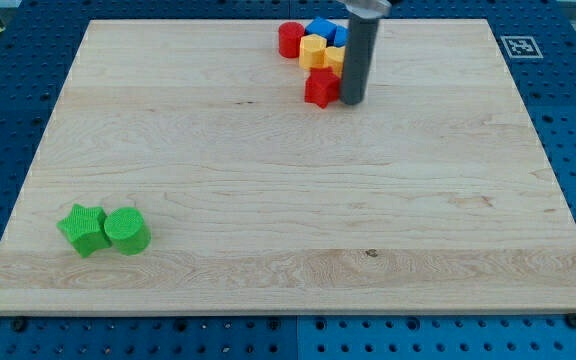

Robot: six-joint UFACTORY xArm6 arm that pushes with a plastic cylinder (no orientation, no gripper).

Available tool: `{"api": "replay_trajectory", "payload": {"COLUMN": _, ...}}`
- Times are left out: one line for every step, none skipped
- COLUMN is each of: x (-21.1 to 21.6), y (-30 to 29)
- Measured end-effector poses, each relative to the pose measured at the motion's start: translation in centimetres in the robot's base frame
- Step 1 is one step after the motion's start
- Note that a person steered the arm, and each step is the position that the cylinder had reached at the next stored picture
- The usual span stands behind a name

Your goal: Move the red star towards the block of cubes

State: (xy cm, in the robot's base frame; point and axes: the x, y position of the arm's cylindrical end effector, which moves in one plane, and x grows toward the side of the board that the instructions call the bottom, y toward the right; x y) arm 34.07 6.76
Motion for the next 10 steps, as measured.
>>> {"api": "replay_trajectory", "payload": {"x": -1.9, "y": -3.2}}
{"api": "replay_trajectory", "payload": {"x": -0.9, "y": -4.4}}
{"api": "replay_trajectory", "payload": {"x": 3.7, "y": -4.3}}
{"api": "replay_trajectory", "payload": {"x": 4.8, "y": -6.8}}
{"api": "replay_trajectory", "payload": {"x": 2.8, "y": -9.6}}
{"api": "replay_trajectory", "payload": {"x": 1.2, "y": -9.6}}
{"api": "replay_trajectory", "payload": {"x": -0.4, "y": -9.6}}
{"api": "replay_trajectory", "payload": {"x": -1.3, "y": -9.6}}
{"api": "replay_trajectory", "payload": {"x": -2.5, "y": -9.6}}
{"api": "replay_trajectory", "payload": {"x": -3.7, "y": -9.6}}
